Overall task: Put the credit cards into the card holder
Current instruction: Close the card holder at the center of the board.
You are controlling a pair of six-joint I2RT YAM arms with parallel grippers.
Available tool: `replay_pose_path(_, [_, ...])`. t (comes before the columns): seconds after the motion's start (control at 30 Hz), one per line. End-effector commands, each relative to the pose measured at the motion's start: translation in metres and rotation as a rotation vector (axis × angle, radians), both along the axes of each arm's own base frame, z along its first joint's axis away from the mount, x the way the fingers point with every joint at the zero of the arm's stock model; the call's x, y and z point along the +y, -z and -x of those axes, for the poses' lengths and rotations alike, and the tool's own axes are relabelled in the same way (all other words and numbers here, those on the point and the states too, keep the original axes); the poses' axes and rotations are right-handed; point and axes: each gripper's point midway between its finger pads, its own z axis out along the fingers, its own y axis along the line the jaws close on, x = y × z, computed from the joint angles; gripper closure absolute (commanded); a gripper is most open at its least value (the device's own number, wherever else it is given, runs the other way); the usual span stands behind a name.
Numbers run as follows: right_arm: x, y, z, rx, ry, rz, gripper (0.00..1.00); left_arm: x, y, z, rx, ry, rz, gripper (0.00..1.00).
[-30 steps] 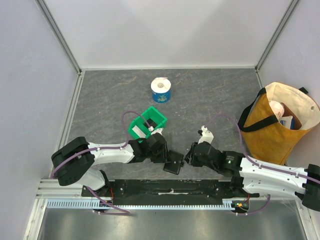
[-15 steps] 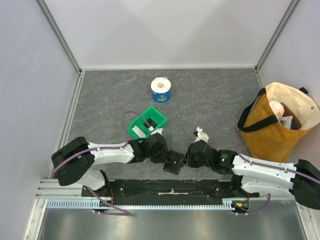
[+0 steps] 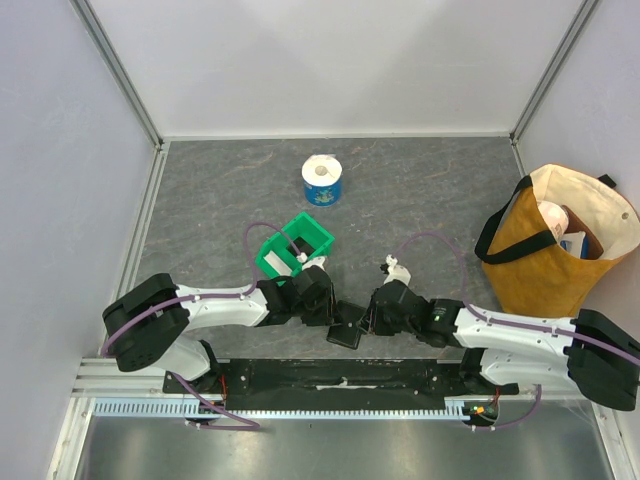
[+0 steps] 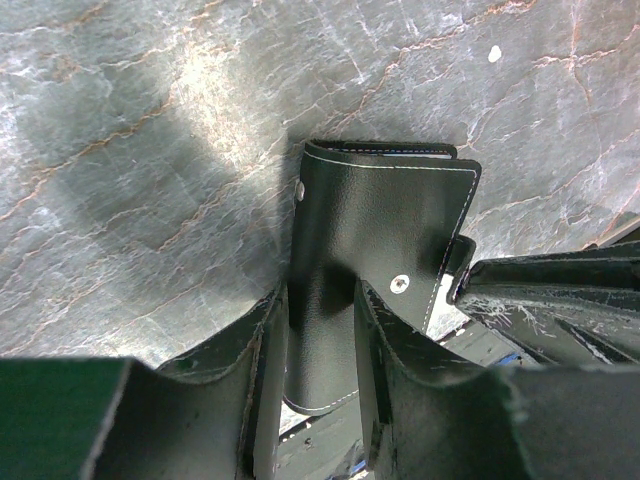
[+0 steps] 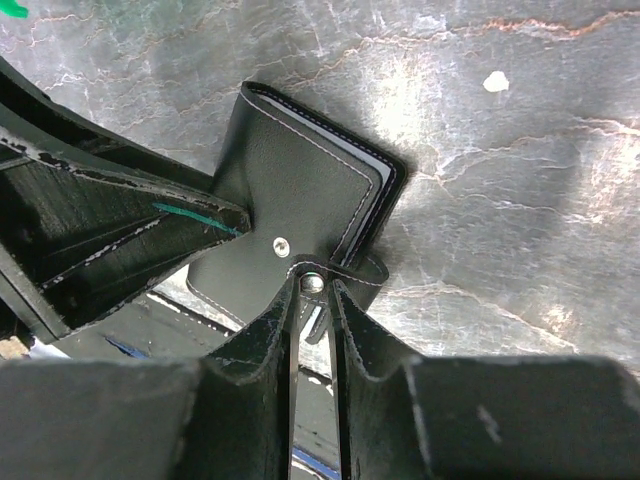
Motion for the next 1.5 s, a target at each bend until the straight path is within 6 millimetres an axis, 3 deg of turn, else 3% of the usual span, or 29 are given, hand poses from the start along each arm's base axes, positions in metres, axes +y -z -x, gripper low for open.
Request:
replay_pose_path(0.0, [0.006,-0.007,-0.012,-0.044,0.005,-0.019,0.76,0.003,0.0,-0.001,-0.024,0.007,-0.02,0.62])
replay_pose_path(0.47, [0.024,-0.006,-0.011,-0.035,-0.064,-0.067,0.76,-0.002,0.0,-0.002,-0.022,0.015,-0.013,0.63])
replay_pose_path(1.47, [0.029,0.005,-0.008,-0.063,-0.108,0.042,0.82,-0.005,0.001,-0.001,-0.016,0.024,-0.001,0.65])
